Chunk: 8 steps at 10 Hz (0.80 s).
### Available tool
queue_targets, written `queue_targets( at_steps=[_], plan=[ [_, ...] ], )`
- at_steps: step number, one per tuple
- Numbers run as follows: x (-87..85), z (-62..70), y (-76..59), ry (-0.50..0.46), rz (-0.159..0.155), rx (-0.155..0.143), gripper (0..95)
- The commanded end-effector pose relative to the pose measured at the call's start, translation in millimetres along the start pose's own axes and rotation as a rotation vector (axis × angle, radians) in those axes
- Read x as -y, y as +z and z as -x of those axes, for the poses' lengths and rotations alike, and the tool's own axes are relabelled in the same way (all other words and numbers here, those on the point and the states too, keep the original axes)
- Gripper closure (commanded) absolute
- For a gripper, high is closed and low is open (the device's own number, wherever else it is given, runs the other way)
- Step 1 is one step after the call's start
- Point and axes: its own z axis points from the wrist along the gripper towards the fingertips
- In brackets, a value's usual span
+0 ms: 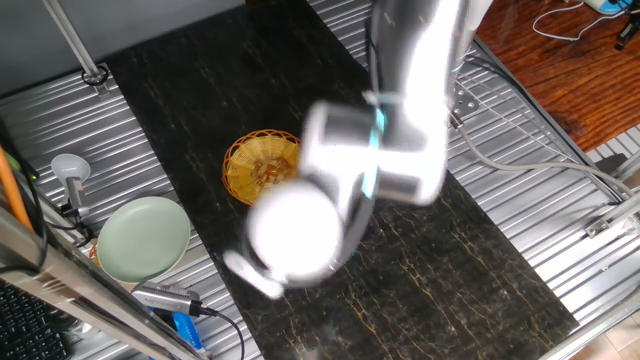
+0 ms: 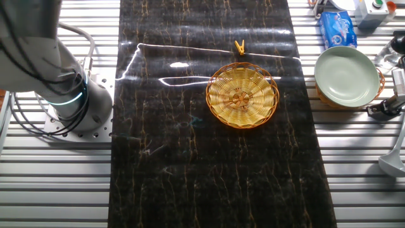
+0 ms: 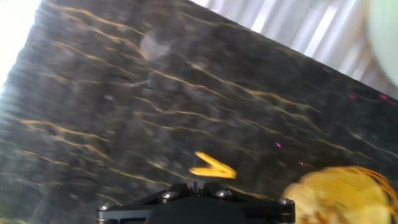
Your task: Use a clamp
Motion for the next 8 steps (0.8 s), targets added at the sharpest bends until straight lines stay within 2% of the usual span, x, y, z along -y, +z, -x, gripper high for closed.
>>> queue_targets(
  at_steps=[1,2,4,8],
  plan=[
    [-6.5,-6.4,14.8,-0.241,-0.047,0.074,76.0],
    [-6.5,-6.6,19.4,-0.327,-0.072,0.069,76.0],
    [-4.8,-7.7,23.2,-0.422,-0.094,0.058,76.0],
    [4.6,-14.7,40.7,-0.624,-0.124,0.061,76.0]
  ],
)
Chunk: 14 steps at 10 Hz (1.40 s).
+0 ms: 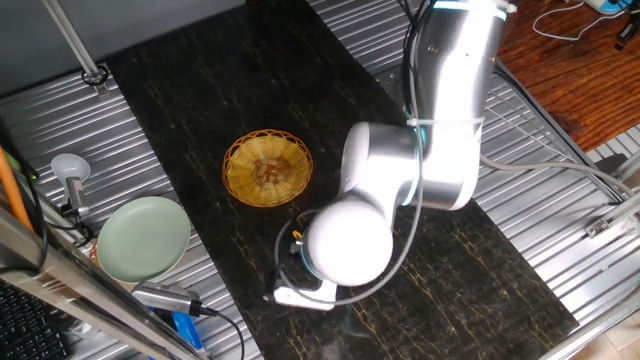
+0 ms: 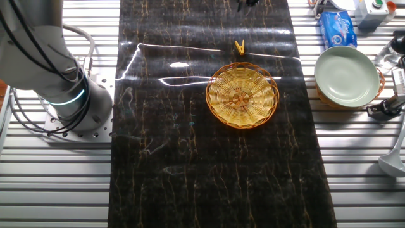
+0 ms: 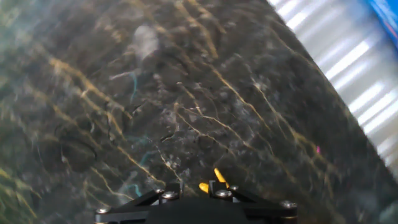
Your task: Use a clamp
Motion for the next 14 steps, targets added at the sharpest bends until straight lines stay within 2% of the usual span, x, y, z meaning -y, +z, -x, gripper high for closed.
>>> queue_targets(
  at_steps=[1,2,3,8,11,14],
  plan=[
    [3.2,-16.7,19.3,-0.207,-0.034,0.017,76.0],
    [4.5,-20.5,22.1,-0.225,-0.037,0.017,76.0],
    [6.3,-27.0,27.1,-0.258,-0.040,0.019,57.0],
    [13.6,-28.3,34.8,-0.354,-0.058,0.006,57.0],
    [24.3,-23.9,36.4,-0.440,-0.087,-0.021,57.0],
    [26.4,-25.0,35.8,-0.444,-0.102,-0.017,57.0]
  ],
)
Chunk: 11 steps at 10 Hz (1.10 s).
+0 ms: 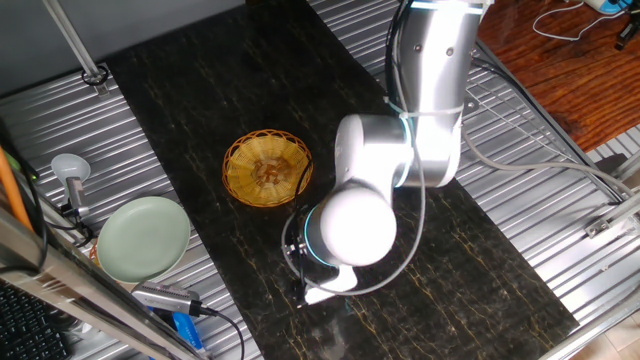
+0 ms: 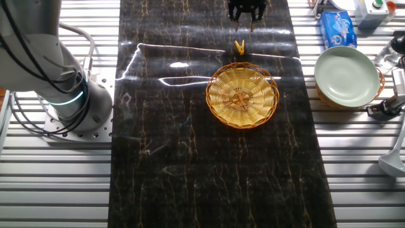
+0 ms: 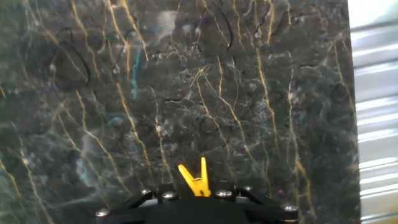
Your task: Use a clamp
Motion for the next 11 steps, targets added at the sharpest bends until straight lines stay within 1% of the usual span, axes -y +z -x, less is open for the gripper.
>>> queue_targets(
  at_steps=[1,2,3,6,7,8,9,11],
  plan=[
    [-0.1,-2.0,0.0,0.008,-0.004,0.018,57.0],
    [-0.1,-2.0,0.0,0.009,0.001,0.037,57.0],
    [-0.1,-2.0,0.0,-0.003,0.001,0.035,57.0],
    [-0.1,-2.0,0.0,-0.032,0.008,-0.026,57.0],
    [-0.1,-2.0,0.0,-0.056,0.018,-0.044,57.0],
    [-0.1,-2.0,0.0,-0.059,0.019,-0.060,38.0],
    [-0.1,-2.0,0.0,-0.059,0.019,-0.060,38.0],
    [-0.1,-2.0,0.0,-0.062,0.014,-0.069,38.0]
  ],
)
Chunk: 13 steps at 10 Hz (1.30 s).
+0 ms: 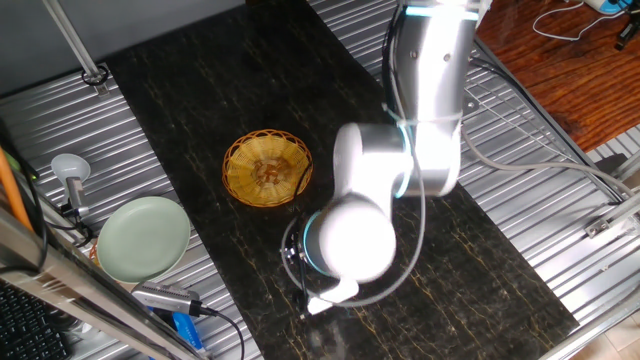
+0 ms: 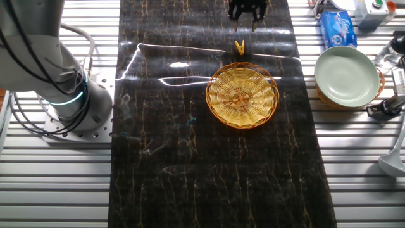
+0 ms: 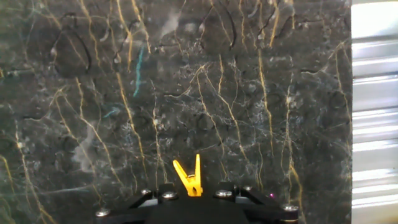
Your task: Use a clamp
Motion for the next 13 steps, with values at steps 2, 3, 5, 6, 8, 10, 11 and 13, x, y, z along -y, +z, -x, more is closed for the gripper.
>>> queue_targets(
  at_steps=[2,3,5,6,8,10,11,13],
  plan=[
    [-0.6,-1.9,0.2,-0.010,-0.006,0.001,38.0],
    [-0.4,-0.4,3.6,-0.008,-0.008,0.007,38.0],
    [0.0,3.7,12.8,-0.009,-0.009,0.008,38.0],
    [0.0,5.0,15.7,-0.008,-0.011,0.003,38.0],
    [-0.1,7.0,20.2,-0.012,-0.015,0.000,38.0],
    [-0.6,9.8,26.8,-0.015,-0.018,0.000,38.0],
    [-1.5,11.5,31.4,-0.025,-0.019,-0.005,38.0],
    [-5.5,12.3,36.3,-0.025,-0.023,-0.008,38.0]
  ],
)
